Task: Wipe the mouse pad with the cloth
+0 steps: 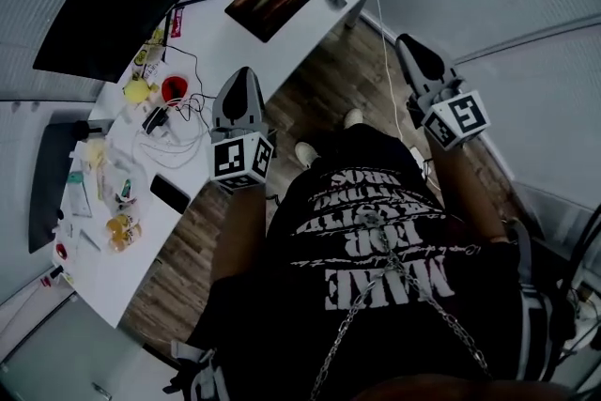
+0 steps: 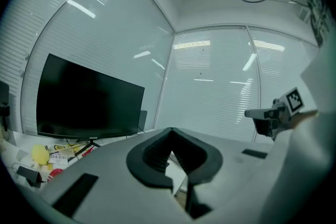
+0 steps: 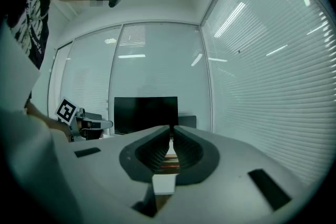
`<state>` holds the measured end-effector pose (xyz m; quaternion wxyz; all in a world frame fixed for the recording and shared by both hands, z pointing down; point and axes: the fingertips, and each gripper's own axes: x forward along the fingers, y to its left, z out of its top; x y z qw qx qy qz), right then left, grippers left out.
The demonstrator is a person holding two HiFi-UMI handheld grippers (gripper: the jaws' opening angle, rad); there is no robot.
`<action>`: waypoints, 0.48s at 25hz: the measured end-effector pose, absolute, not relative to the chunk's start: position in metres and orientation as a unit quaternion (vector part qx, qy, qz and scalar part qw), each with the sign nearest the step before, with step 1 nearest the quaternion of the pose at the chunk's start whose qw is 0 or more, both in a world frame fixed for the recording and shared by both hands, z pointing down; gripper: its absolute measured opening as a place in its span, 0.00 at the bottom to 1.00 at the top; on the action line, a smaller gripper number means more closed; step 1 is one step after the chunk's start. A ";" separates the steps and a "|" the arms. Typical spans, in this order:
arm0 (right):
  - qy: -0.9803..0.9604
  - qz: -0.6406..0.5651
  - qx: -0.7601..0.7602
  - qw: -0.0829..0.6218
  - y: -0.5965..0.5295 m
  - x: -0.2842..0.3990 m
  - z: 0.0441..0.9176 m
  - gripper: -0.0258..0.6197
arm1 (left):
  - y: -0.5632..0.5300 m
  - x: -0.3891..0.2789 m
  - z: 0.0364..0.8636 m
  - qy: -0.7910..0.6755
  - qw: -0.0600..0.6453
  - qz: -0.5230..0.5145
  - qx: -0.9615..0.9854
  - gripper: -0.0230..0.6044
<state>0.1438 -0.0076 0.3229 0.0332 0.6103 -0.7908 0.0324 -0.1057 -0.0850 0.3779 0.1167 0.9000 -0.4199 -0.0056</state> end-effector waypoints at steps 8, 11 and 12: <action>-0.805 0.059 0.589 0.048 -0.080 0.159 0.360 0.04 | -0.139 -0.102 0.412 -0.440 0.141 0.022 0.886 0.05; -0.813 0.082 0.575 0.051 -0.121 0.170 0.383 0.04 | -0.169 -0.094 0.434 -0.451 0.156 0.041 0.878 0.05; -0.816 0.089 0.568 0.054 -0.135 0.173 0.391 0.04 | -0.179 -0.090 0.441 -0.453 0.162 0.048 0.876 0.05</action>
